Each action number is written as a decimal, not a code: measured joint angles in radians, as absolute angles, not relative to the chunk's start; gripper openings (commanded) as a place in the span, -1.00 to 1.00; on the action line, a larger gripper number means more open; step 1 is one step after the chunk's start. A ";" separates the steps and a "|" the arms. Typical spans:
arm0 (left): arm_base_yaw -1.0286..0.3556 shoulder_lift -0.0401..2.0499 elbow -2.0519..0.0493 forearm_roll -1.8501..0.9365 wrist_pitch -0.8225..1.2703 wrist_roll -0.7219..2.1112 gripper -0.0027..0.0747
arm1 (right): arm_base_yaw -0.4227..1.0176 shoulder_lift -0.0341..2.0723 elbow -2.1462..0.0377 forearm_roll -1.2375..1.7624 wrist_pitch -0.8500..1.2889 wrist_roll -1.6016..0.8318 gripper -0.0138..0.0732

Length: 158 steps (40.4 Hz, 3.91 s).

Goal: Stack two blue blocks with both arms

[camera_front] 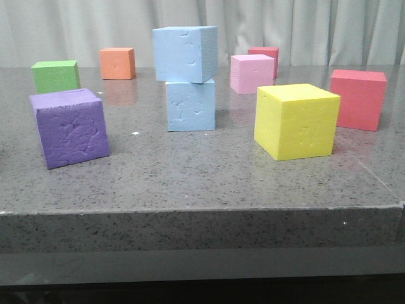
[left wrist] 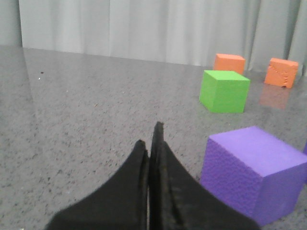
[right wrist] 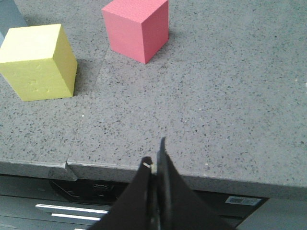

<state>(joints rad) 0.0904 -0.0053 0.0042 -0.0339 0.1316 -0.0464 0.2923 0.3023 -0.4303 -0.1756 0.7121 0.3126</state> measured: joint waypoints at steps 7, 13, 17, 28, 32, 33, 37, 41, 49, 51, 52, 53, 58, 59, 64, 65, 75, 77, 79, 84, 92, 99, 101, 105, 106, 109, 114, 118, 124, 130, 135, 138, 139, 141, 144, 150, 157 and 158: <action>0.095 -0.005 0.006 -0.034 0.138 -0.046 -0.98 | 0.292 0.302 -0.430 -0.176 0.712 0.313 -0.84; 0.093 -0.005 0.006 -0.034 0.138 -0.048 -0.98 | 0.292 0.302 -0.430 -0.176 0.712 0.313 -0.84; 0.069 -0.005 0.006 -0.022 0.138 -0.048 -0.98 | 0.292 0.302 -0.430 -0.176 0.712 0.313 -0.84; 0.043 -0.005 0.006 -0.009 0.138 -0.048 -0.98 | 0.292 0.302 -0.430 -0.176 0.712 0.313 -0.84; 0.043 -0.005 0.006 -0.009 0.138 -0.048 -0.98 | 0.292 0.302 -0.430 -0.176 0.712 0.313 -0.84; 0.043 -0.005 0.006 -0.009 0.138 -0.048 -0.98 | 0.292 0.302 -0.430 -0.176 0.712 0.313 -0.84; 0.043 -0.005 0.006 -0.008 0.138 -0.048 -0.98 | 0.292 0.302 -0.430 -0.176 0.712 0.313 -0.84; 0.043 -0.005 0.006 -0.008 0.138 -0.048 -0.98 | 0.292 0.302 -0.430 -0.176 0.712 0.313 -0.84; 0.043 -0.005 0.006 -0.008 0.138 -0.048 -0.98 | 0.292 0.302 -0.430 -0.176 0.712 0.313 -0.84; 0.043 -0.005 0.006 -0.008 0.138 -0.048 -0.98 | 0.292 0.302 -0.430 -0.176 0.712 0.313 -0.84; 0.043 -0.005 0.006 -0.008 0.138 -0.048 -0.98 | 0.292 0.302 -0.430 -0.176 0.712 0.313 -0.84; 0.043 -0.005 0.006 -0.008 0.138 -0.048 -0.98 | 0.292 0.302 -0.430 -0.176 0.712 0.313 -0.84; 0.043 -0.005 0.006 -0.008 0.138 -0.048 -0.98 | 0.292 0.302 -0.430 -0.176 0.712 0.313 -0.84; 0.043 -0.005 0.006 -0.008 0.138 -0.048 -0.98 | 0.292 0.302 -0.430 -0.176 0.712 0.313 -0.84; 0.043 -0.005 0.006 -0.008 0.138 -0.048 -0.98 | 0.292 0.302 -0.430 -0.176 0.712 0.313 -0.84; 0.043 -0.005 0.006 -0.008 0.138 -0.048 -0.98 | 0.292 0.302 -0.430 -0.176 0.712 0.313 -0.84; 0.043 -0.005 0.006 -0.008 0.138 -0.048 -0.98 | 0.288 0.302 -0.429 -0.176 0.712 0.313 -0.84; 0.043 -0.005 0.006 -0.008 0.138 -0.048 -0.98 | 0.279 0.298 -0.426 -0.176 0.706 0.303 -0.84; 0.043 -0.005 0.006 -0.008 0.138 -0.048 -0.98 | 0.263 0.290 -0.414 -0.176 0.691 0.277 -0.84; 0.043 -0.005 0.006 -0.008 0.138 -0.048 -0.98 | 0.189 0.246 -0.359 -0.137 0.604 0.163 -0.84; 0.043 -0.005 0.006 -0.008 0.138 -0.048 -0.98 | 0.062 0.101 -0.190 -0.022 0.385 0.000 -0.84; 0.043 -0.005 0.006 -0.008 0.138 -0.048 -0.98 | 0.025 -0.004 -0.051 0.070 0.331 -0.023 -0.84; 0.043 -0.005 0.006 -0.008 0.138 -0.048 -0.98 | 0.024 -0.008 -0.019 0.085 0.325 -0.025 -0.84; 0.043 -0.005 0.006 -0.008 0.138 -0.048 -0.98 | 0.023 -0.009 0.021 0.101 0.300 -0.025 -0.84; 0.043 -0.005 0.006 -0.008 0.138 -0.048 -0.98 | 0.023 -0.009 0.026 0.101 0.298 -0.027 -0.84; 0.043 -0.005 0.006 -0.008 0.138 -0.048 -0.98 | 0.023 -0.009 0.028 0.101 0.275 -0.027 -0.84; 0.043 -0.005 0.006 -0.008 0.138 -0.048 -0.98 | 0.023 -0.009 0.028 0.101 0.259 -0.027 -0.84; 0.043 -0.005 0.006 -0.008 0.138 -0.048 -0.98 | 0.023 -0.009 0.028 0.101 0.256 -0.027 -0.84; 0.043 -0.005 0.006 -0.008 0.138 -0.048 -0.98 | 0.023 -0.009 0.028 0.101 0.256 -0.027 -0.84; 0.043 -0.005 0.006 -0.008 0.138 -0.048 -0.98 | 0.023 -0.009 0.028 0.101 0.256 -0.027 -0.84; 0.043 -0.005 0.006 -0.008 0.138 -0.048 -0.98 | 0.023 -0.009 0.028 0.101 0.256 -0.027 -0.84; 0.043 -0.005 0.006 -0.008 0.138 -0.048 -0.98 | 0.023 -0.009 0.028 0.101 0.256 -0.027 -0.84; 0.043 -0.005 0.006 -0.008 0.138 -0.048 -0.98 | 0.023 -0.009 0.028 0.101 0.256 -0.027 -0.84; 0.043 -0.005 0.006 -0.008 0.138 -0.048 -0.98 | 0.023 -0.009 0.028 0.101 0.256 -0.027 -0.84; 0.043 -0.005 0.006 -0.008 0.138 -0.048 -0.98 | 0.023 -0.009 0.028 0.101 0.256 -0.027 -0.84; 0.043 -0.005 0.006 -0.008 0.138 -0.048 -0.98 | 0.023 -0.009 0.028 0.101 0.255 -0.027 -0.84; 0.043 -0.005 0.006 -0.008 0.138 -0.048 -0.98 | 0.023 -0.009 0.028 0.101 0.255 -0.027 -0.84; 0.043 -0.005 0.006 -0.008 0.138 -0.048 -0.98 | 0.023 -0.009 0.028 0.101 0.255 -0.027 -0.84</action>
